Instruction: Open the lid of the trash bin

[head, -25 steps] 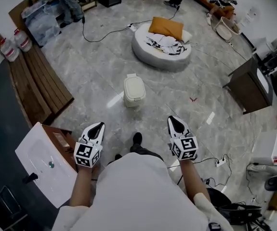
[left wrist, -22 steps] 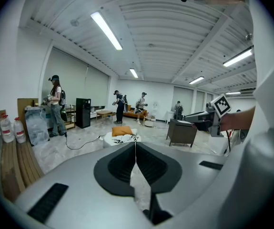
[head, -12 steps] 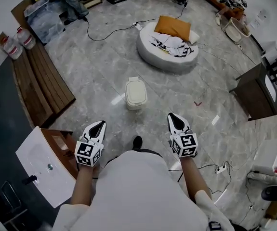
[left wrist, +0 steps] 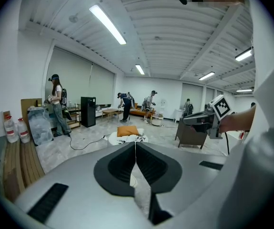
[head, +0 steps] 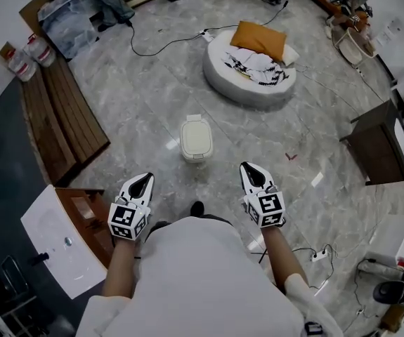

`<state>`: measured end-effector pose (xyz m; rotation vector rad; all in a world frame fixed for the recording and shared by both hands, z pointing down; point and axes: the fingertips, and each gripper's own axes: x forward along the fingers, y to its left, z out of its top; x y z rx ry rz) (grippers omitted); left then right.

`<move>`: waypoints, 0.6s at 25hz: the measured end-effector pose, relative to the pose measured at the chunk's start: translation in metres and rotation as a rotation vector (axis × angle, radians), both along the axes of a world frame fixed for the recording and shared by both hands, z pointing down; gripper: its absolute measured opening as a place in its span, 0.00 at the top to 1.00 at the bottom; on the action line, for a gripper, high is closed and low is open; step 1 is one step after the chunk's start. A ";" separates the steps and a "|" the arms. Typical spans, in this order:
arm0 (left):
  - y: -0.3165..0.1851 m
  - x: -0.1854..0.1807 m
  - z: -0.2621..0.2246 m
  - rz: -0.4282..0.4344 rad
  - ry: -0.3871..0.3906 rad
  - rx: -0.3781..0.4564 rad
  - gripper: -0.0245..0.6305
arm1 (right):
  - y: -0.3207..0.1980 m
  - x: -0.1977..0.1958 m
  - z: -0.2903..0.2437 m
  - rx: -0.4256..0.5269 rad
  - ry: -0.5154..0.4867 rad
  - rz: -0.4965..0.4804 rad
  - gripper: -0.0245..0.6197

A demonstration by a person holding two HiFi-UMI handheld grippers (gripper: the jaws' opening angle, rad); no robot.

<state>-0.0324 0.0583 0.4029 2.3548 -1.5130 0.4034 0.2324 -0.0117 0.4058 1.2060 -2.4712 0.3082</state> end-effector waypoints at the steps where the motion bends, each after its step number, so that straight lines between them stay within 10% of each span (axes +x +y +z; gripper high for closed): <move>1: -0.003 0.002 0.001 -0.004 -0.003 -0.002 0.93 | -0.004 0.001 0.001 -0.001 0.001 -0.010 0.91; 15: -0.030 0.003 0.010 -0.026 -0.025 -0.054 0.93 | -0.030 -0.004 0.025 -0.055 0.026 -0.069 0.91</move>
